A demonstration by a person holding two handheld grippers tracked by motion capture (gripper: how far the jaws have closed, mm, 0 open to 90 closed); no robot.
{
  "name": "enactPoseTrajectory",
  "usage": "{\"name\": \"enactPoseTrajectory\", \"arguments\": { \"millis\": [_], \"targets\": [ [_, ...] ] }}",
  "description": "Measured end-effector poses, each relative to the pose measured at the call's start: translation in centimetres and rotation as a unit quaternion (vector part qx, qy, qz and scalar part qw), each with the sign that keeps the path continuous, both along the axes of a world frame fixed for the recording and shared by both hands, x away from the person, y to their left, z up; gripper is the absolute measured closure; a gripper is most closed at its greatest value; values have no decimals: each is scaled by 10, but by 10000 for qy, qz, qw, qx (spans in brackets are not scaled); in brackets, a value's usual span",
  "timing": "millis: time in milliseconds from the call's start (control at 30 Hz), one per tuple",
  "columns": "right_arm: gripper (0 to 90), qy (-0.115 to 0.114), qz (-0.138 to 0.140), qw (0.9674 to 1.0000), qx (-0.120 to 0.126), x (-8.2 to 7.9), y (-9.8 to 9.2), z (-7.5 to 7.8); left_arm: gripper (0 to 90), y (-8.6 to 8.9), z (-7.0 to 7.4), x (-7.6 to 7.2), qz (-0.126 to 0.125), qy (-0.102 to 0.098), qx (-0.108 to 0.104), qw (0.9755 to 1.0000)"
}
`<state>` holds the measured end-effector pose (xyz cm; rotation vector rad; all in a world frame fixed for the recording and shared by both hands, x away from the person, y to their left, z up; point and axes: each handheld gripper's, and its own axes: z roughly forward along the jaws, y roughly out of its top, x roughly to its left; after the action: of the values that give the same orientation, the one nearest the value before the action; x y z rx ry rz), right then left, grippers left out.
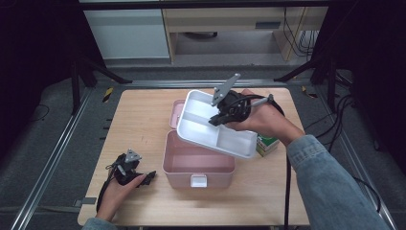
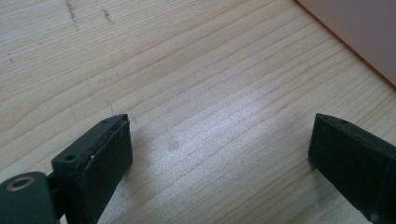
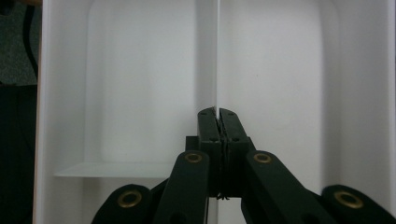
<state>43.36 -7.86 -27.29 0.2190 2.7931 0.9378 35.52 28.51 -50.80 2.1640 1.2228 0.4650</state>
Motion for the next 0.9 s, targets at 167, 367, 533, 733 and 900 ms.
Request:
{"name": "enactPoseTrajectory", "arguments": {
  "millis": [167,367,533,733,900],
  "targets": [
    [899,-125,-208,9997,21,-5,-26,4,51,0,0,-1,24,-14,-9,10000],
    [899,-150,-509,9985,115,-11,-64,0,43,0,-1,-1,36,-35,-16,10000],
    [899,-166,-715,9972,165,-15,-90,-5,37,0,-1,-1,32,-50,-25,10000],
    [899,-157,-961,9952,73,-24,-117,-16,35,0,-2,-1,41,-63,-40,10000],
    [900,-81,-1120,9937,-53,-38,-138,-35,35,0,-2,-1,36,-62,-37,10000]
  ]
}}
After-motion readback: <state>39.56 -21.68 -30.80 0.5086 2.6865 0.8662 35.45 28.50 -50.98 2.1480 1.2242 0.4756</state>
